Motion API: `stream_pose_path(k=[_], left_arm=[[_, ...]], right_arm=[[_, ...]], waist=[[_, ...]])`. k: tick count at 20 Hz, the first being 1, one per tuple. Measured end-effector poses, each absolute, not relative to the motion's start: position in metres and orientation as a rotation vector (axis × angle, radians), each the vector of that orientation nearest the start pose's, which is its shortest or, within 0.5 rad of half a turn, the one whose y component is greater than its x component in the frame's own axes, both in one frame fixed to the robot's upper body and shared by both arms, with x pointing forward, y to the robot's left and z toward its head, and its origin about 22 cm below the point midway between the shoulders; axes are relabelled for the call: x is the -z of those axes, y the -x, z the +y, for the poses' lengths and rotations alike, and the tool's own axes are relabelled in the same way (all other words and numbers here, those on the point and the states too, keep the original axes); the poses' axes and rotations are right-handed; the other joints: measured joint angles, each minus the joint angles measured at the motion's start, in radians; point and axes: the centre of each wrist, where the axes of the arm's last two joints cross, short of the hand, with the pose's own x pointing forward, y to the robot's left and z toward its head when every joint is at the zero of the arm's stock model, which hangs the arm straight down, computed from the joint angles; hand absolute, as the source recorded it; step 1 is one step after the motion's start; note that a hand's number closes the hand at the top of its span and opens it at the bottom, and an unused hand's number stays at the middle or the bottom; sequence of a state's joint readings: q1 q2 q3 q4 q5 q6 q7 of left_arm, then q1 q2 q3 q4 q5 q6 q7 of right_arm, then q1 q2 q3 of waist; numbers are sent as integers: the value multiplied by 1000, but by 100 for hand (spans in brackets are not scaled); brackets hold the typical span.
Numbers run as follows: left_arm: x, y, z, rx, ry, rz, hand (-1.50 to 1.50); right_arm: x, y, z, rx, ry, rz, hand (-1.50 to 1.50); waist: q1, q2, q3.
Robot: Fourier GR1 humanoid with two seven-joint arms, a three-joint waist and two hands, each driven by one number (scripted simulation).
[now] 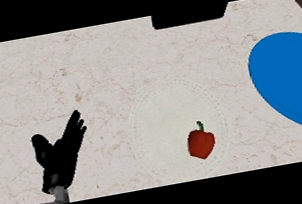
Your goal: Pick the tomato from the placemat and place it in the plate
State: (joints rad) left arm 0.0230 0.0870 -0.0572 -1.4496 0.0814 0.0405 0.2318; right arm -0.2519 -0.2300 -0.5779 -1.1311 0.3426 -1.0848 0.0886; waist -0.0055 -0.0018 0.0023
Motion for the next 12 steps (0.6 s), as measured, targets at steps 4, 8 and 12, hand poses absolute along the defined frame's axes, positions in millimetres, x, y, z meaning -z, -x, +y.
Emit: stream_pose_path(k=[4,8,12], left_arm=[[33,-228,248,-3,-15,-1189,0],[31,-231,253,-8,-15,-1186,0],[32,-230,244,-5,-13,-1191,0]], right_arm=[[10,-235,-382,888,1411,-1212,-150],[16,-201,-363,846,1330,-1257,-150],[22,-172,-339,794,1286,-1268,-150]], waist=[[-6,-3,-1],[-6,-2,-2],[-3,-2,-2]])
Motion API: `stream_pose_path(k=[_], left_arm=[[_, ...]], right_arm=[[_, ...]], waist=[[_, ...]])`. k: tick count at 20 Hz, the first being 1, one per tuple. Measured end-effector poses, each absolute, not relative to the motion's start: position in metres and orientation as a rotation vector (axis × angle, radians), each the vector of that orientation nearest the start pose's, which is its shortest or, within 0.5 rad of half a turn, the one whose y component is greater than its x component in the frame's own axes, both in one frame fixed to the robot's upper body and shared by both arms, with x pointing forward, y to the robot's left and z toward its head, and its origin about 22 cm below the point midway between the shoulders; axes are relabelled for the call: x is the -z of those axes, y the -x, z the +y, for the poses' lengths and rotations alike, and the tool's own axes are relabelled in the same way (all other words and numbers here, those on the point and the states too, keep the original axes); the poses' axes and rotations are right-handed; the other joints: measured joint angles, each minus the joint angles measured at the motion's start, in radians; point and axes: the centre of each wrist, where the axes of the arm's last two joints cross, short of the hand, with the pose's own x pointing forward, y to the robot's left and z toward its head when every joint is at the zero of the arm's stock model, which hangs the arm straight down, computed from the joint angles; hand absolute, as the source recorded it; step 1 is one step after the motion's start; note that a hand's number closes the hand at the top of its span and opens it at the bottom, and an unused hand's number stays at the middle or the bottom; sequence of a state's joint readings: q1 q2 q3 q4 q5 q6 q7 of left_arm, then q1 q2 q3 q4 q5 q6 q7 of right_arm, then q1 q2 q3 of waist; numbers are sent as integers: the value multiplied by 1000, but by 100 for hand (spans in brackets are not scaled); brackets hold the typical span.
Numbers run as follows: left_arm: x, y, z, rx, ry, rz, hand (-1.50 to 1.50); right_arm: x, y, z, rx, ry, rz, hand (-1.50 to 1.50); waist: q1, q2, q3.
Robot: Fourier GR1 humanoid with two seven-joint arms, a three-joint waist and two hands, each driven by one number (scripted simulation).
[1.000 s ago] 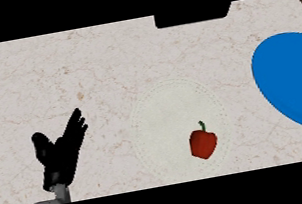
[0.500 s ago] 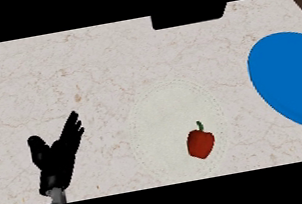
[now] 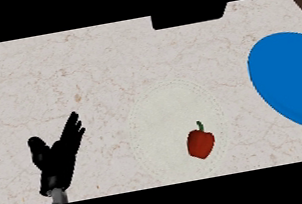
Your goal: Pick the tomato from the placemat and place it in the plate
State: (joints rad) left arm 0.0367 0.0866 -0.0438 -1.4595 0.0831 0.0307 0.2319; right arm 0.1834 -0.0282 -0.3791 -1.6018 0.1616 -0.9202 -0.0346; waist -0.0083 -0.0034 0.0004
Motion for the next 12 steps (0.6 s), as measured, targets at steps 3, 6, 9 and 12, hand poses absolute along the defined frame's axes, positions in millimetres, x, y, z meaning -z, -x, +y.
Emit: stream_pose_path(k=[3,6,9,12], left_arm=[[31,-232,242,-6,-13,-1190,0],[34,-228,244,-3,-10,-1199,0],[35,-231,241,1,-7,-1207,0],[35,-232,241,4,-13,-1203,0]], right_arm=[[28,-151,-317,735,1270,-1246,-150],[32,-135,-301,694,1259,-1226,-150],[33,-125,-285,665,1252,-1214,-150],[36,-114,-271,653,1250,-1196,-150]], waist=[[1,0,0],[3,0,1],[4,0,1],[4,-1,2]])
